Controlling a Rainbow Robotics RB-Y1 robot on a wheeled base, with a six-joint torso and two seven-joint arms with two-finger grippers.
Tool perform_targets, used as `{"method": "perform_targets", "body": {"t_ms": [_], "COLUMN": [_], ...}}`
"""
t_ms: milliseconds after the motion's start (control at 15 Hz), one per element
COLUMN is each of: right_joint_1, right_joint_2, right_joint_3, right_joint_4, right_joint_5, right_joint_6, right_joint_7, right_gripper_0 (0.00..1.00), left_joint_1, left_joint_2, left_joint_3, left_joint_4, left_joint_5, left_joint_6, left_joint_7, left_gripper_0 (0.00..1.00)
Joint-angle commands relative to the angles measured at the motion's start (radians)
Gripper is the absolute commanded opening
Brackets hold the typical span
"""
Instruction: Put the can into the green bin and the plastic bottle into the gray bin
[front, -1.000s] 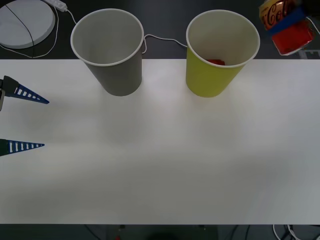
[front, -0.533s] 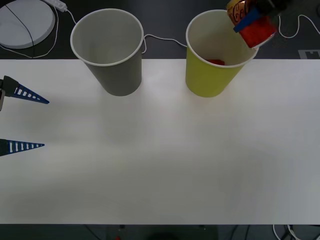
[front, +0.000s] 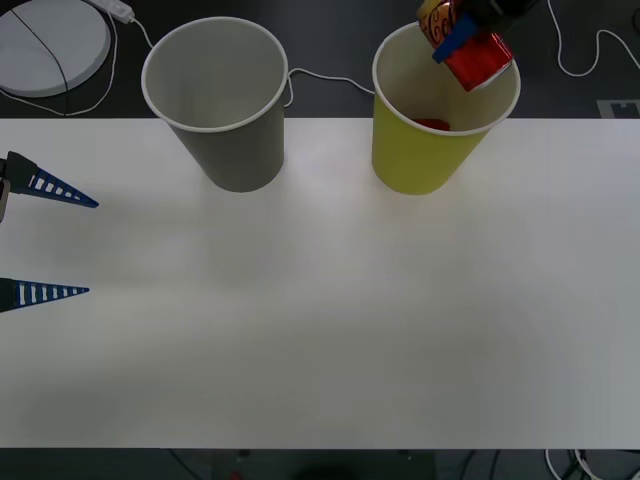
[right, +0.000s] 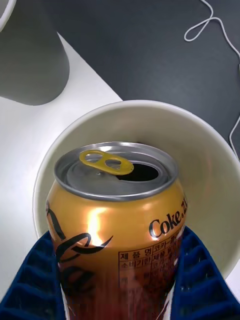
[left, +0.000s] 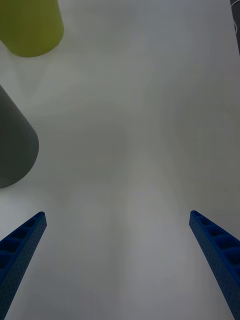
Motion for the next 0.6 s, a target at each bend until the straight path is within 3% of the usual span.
{"method": "perform_targets", "body": {"t_ms": [67,333,600], "right_joint_1": [-0.003,-0.005,0.008], "right_joint_2": [-0.016,-0.062,-0.139], "right_joint_3": [-0.001,-0.004,-0.033], "right_joint_4": [-0.005,-0.034,-0.037], "right_joint_5": [0.007,-0.019,-0.142], "right_joint_6": [-0.025,-0.048,-0.048], "right_joint_7": [0.007,0.030,0.065], "right_gripper_0": [1.00,1.00,1.00], "left_joint_1": [0.000,0.000,0.000], "left_joint_2": [0.000,0.000,0.000], "left_joint_3": [0.000,0.000,0.000], "left_joint_4": [0.000,0.000,0.000], "left_joint_5": [0.000,0.000,0.000], "left_joint_6": [0.000,0.000,0.000], "left_joint_7": [0.000,0.000,0.000], "left_gripper_0": [1.00,1.00,1.00]}}
